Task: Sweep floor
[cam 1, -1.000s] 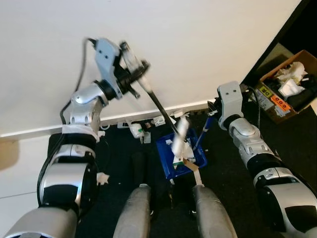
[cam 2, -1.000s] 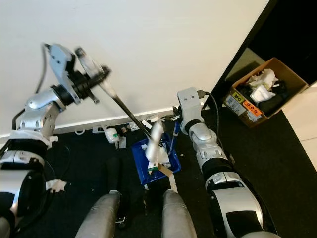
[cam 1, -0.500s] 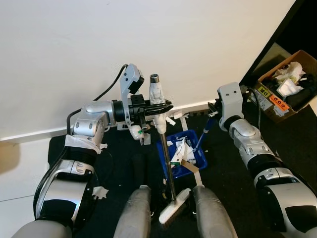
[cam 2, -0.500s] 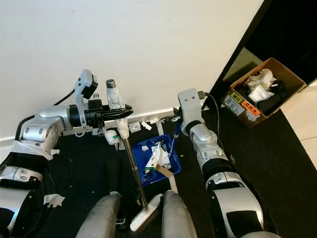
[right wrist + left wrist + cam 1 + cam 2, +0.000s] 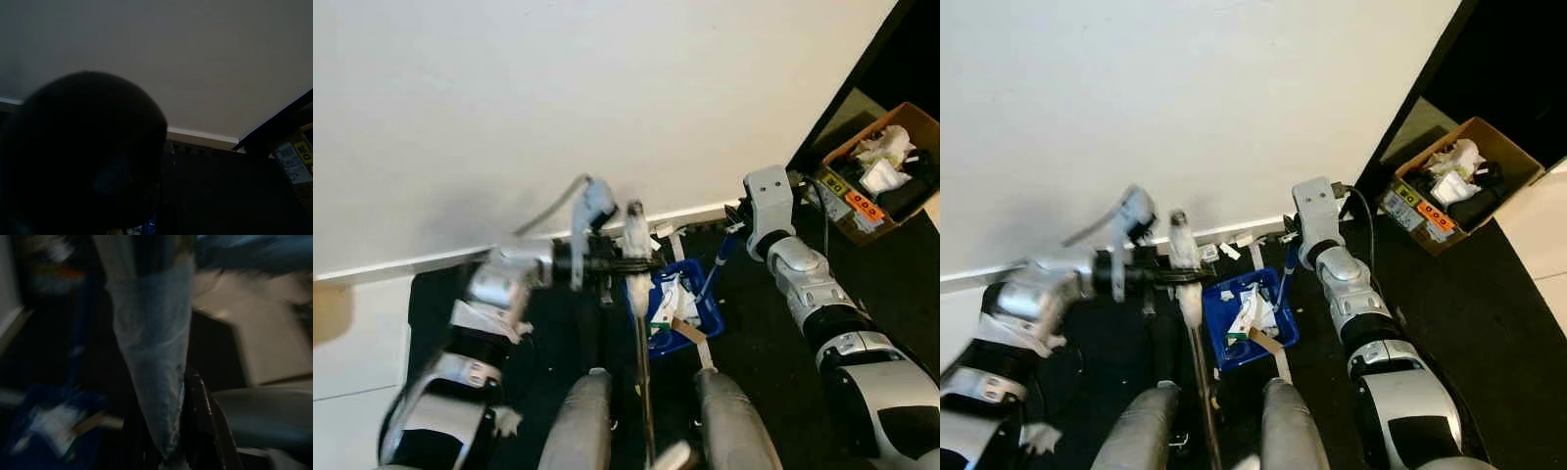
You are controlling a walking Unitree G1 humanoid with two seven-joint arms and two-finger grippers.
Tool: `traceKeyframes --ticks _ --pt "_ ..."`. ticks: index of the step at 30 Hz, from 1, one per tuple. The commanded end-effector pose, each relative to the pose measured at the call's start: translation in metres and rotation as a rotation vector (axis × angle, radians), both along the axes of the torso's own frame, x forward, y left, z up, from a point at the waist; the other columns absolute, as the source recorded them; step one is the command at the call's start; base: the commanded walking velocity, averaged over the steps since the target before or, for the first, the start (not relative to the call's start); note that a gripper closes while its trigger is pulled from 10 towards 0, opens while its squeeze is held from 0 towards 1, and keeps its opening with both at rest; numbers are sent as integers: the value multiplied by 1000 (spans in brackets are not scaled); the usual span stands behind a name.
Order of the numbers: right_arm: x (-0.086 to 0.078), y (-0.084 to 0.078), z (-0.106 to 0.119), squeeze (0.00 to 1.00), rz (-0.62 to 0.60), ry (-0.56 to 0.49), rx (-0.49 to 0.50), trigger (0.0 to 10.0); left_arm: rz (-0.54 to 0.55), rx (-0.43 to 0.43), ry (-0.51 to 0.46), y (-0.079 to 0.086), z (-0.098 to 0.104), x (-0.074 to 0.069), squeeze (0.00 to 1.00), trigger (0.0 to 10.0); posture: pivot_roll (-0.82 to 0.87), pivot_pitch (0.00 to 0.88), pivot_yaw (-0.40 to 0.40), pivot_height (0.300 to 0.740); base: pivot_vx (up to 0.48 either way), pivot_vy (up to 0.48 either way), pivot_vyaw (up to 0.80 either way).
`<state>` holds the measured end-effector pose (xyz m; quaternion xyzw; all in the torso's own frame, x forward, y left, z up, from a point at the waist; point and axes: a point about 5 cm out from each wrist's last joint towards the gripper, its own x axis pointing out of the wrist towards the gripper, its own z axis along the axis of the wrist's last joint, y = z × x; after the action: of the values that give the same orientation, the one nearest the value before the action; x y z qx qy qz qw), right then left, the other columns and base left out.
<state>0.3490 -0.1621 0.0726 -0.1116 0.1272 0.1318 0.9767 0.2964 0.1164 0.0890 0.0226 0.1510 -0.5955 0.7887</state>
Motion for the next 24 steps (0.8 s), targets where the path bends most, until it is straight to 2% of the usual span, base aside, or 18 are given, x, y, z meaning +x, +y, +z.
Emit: traceKeyframes --ticks 1,3,5,10,14,18,22,24 --pt "-12 -5 -21 0 -5 95 -39 10000 66 32 -135 1 6 8 0 10000 3 146 -1 740 0 0 0" --pt "-12 -6 -21 0 -6 93 -40 10000 145 76 -195 3 5 14 0 10000 -1 146 -1 740 0 0 0" --pt "-11 -6 -20 0 -7 92 -40 10000 145 83 -190 3 5 14 0 10000 -1 146 -1 740 0 0 0" --pt "-11 -7 -20 0 -8 91 -41 10000 210 128 -263 10 12 22 0 10000 1 146 -1 740 0 0 0" --pt "-11 -6 -20 0 -7 91 -41 10000 351 145 -381 25 23 40 0 10000 3 147 -3 740 0 0 0" --pt "-11 -6 -20 0 -6 92 -40 10000 436 212 -430 40 27 48 0 10000 3 147 -2 740 0 0 0" --pt "-11 -6 -20 0 -6 91 -40 10000 479 243 -453 49 30 52 0 10000 2 146 -2 740 0 0 0" --pt "-11 -6 -20 0 -6 89 -40 10000 522 249 -470 60 35 55 0 10000 2 145 -3 740 0 0 0"
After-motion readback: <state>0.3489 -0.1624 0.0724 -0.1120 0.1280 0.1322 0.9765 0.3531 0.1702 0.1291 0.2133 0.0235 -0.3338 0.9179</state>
